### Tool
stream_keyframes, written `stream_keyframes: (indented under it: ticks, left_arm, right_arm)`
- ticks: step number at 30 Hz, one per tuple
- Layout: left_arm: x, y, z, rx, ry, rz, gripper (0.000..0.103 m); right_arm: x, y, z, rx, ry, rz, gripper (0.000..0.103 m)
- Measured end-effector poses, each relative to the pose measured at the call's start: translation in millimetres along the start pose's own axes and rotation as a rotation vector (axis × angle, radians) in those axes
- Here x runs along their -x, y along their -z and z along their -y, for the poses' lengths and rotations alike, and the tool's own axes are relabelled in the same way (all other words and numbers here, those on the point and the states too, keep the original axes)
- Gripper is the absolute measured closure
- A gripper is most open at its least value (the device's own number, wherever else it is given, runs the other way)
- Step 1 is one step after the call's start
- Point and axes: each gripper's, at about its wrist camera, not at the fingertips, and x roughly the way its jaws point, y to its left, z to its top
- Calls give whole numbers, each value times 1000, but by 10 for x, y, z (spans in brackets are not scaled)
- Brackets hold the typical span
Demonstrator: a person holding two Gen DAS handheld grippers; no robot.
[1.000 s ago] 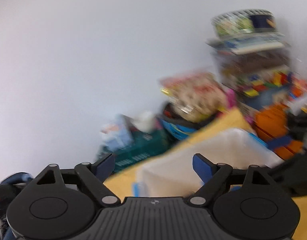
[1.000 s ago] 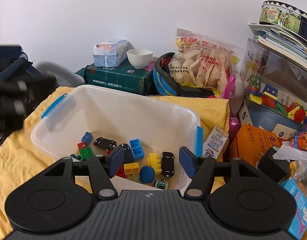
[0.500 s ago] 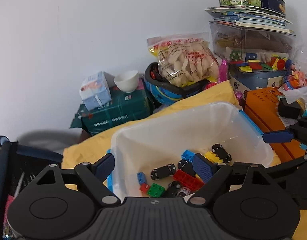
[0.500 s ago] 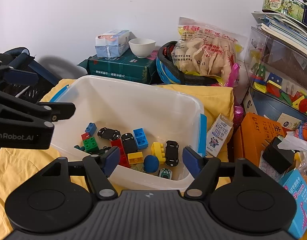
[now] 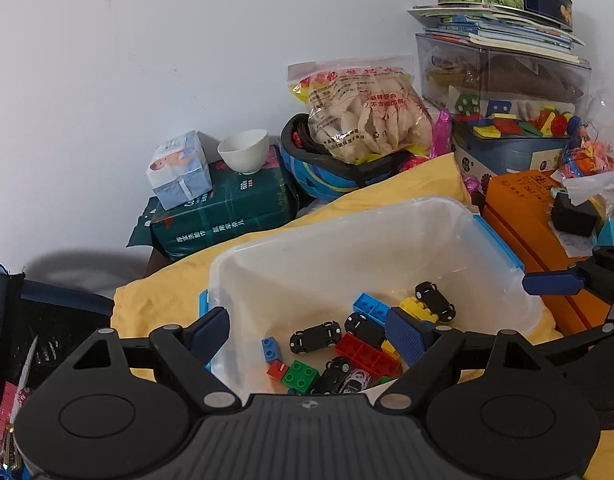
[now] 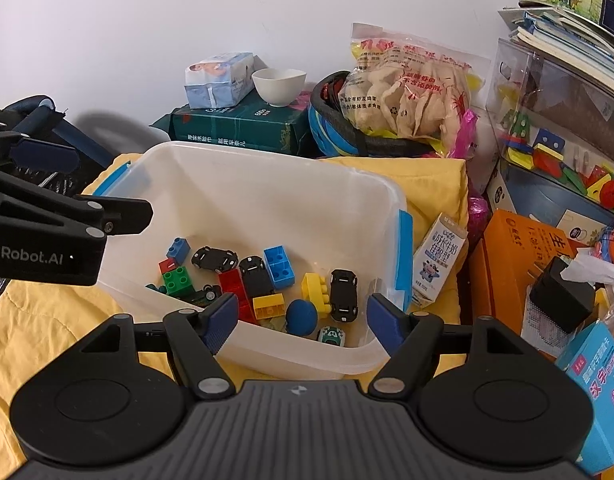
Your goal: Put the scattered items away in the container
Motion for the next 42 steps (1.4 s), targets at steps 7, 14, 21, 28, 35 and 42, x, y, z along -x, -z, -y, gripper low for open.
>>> stream_keyframes:
  ticks: [7, 14, 21, 28, 35, 42]
  left_arm:
    - [-12, 16, -10, -2, -10, -6, 15]
    - [-2, 37, -8, -8, -6, -8, 15]
    - [28, 50, 6, -21, -6, 0, 15]
    - [36, 67, 1, -12, -7, -3, 15]
    - [18, 58, -15, -11, -5, -6, 15]
    - [-24, 67, -26, -7, -12, -17, 15]
  right_arm:
    - [-4, 3, -5, 2, -1, 0, 28]
    - [11, 8, -24, 0, 1, 4, 26]
    - [11, -5, -27, -4, 3, 4, 25]
    - [11, 5, -49, -5, 2, 1, 25]
    - [-2, 5, -72, -3, -1, 1, 25]
    - [-18, 15, -74, -3, 0, -5, 25]
